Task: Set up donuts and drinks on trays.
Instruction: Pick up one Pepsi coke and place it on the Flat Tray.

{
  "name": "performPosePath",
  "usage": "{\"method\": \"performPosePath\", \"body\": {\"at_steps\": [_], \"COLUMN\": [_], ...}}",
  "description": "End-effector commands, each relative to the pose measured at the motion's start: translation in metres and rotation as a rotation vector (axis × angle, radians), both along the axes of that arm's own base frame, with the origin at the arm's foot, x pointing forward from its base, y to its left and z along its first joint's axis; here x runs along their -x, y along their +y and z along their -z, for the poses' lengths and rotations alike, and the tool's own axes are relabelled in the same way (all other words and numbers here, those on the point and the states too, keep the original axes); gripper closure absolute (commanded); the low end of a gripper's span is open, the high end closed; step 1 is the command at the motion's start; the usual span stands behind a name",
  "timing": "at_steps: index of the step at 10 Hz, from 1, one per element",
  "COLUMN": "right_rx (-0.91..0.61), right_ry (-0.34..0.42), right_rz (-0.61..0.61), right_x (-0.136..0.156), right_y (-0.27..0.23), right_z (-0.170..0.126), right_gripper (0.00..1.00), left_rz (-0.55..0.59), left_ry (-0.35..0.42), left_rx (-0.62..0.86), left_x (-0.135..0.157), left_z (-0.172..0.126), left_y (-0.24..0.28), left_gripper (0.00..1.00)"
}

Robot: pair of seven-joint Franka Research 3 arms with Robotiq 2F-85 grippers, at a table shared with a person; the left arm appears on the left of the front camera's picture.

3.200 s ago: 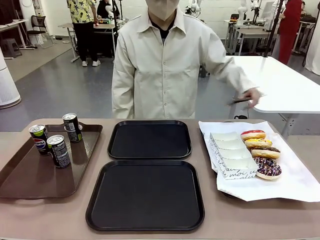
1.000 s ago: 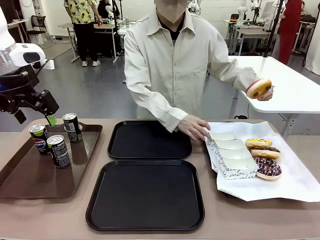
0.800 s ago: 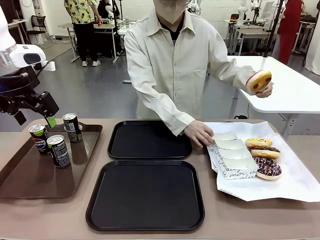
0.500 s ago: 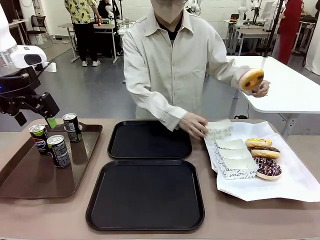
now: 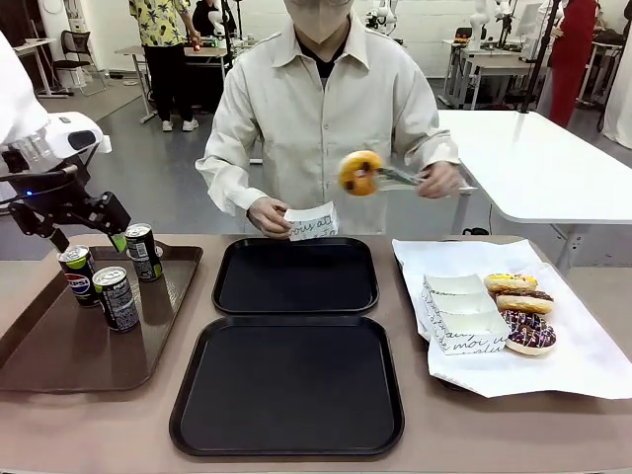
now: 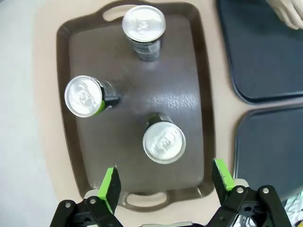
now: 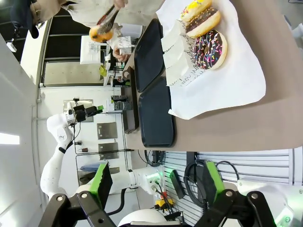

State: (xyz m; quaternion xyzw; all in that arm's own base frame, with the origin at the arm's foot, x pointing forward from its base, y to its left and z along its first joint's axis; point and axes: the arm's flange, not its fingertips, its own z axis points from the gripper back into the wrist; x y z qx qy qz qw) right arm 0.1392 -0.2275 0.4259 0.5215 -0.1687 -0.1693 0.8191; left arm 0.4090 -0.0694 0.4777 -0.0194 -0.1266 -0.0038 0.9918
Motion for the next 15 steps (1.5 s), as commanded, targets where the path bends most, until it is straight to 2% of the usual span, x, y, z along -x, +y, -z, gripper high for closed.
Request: {"method": "performPosePath", "body": {"at_steps": [1, 4, 9, 11, 15], "right_rx": [-0.018, -0.018, -0.018, -0.018, -0.018], "right_ry": [-0.029, -0.029, -0.029, -0.029, -0.029], "right_rz": [-0.003, -0.003, -0.003, -0.003, -0.003], "right_x": [0.001, 0.001, 0.001, 0.001, 0.001], "right_y": [-0.001, -0.001, -0.001, -0.001, -0.001], "right_z": [0.001, 0.001, 0.001, 0.001, 0.001], "right_gripper": [0.00, 0.00, 0.00, 0.00, 0.00], "left_rz": [-0.108, -0.123, -0.117, -0.081, -0.086], "left_ry": [-0.009, 0.093, 0.149, 0.174, 0.191], "left_rx": [-0.087, -0.084, -0.064, -0.024, -0.016], "left_x": [-0.015, -0.022, -0.026, -0.029, -0.033], "left_z": [0.013, 0.029, 0.045, 0.057, 0.073], "left_y": [0.000, -0.009, -0.017, -0.016, -0.014], "left_gripper": [0.00, 0.00, 0.00, 0.00, 0.00]}}
